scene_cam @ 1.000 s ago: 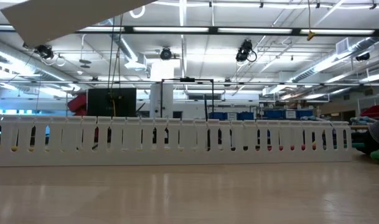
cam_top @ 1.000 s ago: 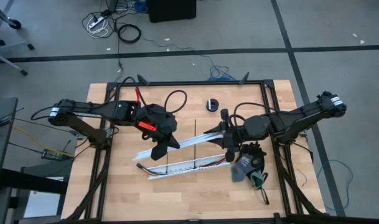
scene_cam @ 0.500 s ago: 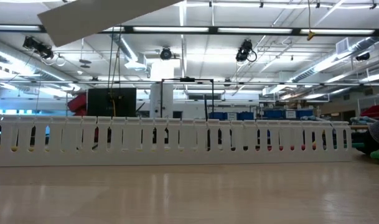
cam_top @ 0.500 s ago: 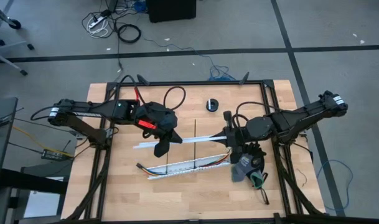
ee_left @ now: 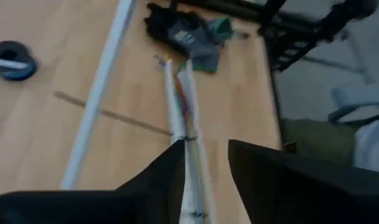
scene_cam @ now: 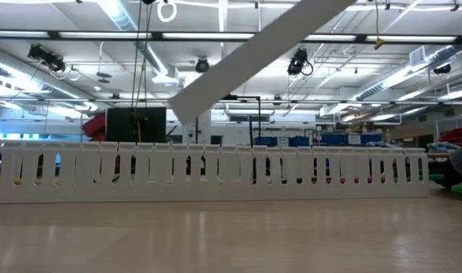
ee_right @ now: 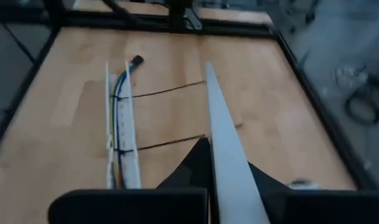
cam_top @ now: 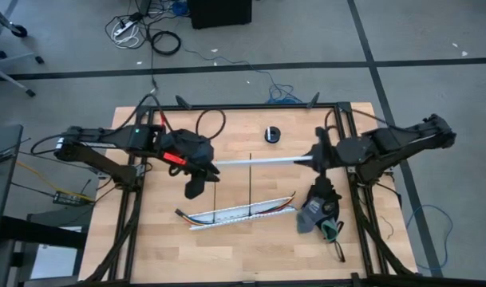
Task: Ziptie cables
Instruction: Close the white cable duct
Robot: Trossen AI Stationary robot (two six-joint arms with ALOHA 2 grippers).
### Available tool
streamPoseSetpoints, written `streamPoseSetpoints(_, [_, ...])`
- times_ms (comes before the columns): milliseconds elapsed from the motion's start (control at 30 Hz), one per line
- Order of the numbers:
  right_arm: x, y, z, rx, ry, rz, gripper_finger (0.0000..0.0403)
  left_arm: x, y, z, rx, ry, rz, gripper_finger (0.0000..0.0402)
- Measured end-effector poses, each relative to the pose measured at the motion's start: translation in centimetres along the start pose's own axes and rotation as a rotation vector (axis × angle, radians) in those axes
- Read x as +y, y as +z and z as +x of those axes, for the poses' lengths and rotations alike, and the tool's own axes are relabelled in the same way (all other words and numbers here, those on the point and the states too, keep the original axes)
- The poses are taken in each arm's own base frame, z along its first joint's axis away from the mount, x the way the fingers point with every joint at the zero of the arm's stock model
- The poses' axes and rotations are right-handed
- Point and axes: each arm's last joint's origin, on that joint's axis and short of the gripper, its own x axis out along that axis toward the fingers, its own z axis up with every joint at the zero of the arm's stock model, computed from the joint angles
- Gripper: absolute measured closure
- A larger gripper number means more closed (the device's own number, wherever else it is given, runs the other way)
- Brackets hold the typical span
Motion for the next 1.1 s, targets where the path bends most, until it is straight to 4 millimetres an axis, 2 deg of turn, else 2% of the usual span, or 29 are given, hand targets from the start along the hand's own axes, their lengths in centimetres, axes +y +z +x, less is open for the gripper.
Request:
streamPoseSetpoints(233, [-1.7, -1.9, -3.2, 0.027, -0.038, 0.228, 0.0402, -2.3, -2.4, -0.1, 0.098, 0.2, 0.148, 0.0295])
streamPoseSetpoints(367, [-2.7, -3.2, -4.7, -0.047, -0.083, 0.389, 0.0402, -4.3, -3.7, 0.4, 0.09, 0.364, 0.26, 0.0303])
streamPoseSetpoints(467, [-3.1, -4.3, -5.1, -0.127, -0.087, 0.503, 0.0403, -5.8, -4.4, 1.1, 0.055, 0.463, 0.345, 0.0306])
streamPoseSetpoints(567, [-3.1, -5.5, -4.6, -0.191, -0.07, 0.592, 0.0403, -6.8, -4.9, 2.9, 0.058, 0.583, 0.455, 0.0307])
streamPoseSetpoints(667, [-2.7, -6.8, -3.3, -0.237, -0.031, 0.641, 0.0403, -7.0, -5.5, 5.4, 0.139, 0.679, 0.61, 0.0307])
streamPoseSetpoints(867, [-1.8, -7.9, -1.3, -0.283, 0.064, 0.626, 0.0403, -5.7, -5.7, 11.3, 0.33, 0.821, 0.905, 0.03])
streamPoseSetpoints(967, [-1.7, -8.0, -1.2, -0.277, 0.062, 0.587, 0.0403, -4.7, -5.5, 13.7, 0.355, 0.864, 0.907, 0.0279])
streamPoseSetpoints(1100, [-1.8, -8.0, -1.5, -0.29, 0.063, 0.552, 0.0403, -3.3, -5.1, 15.6, 0.333, 0.909, 0.805, 0.0223])
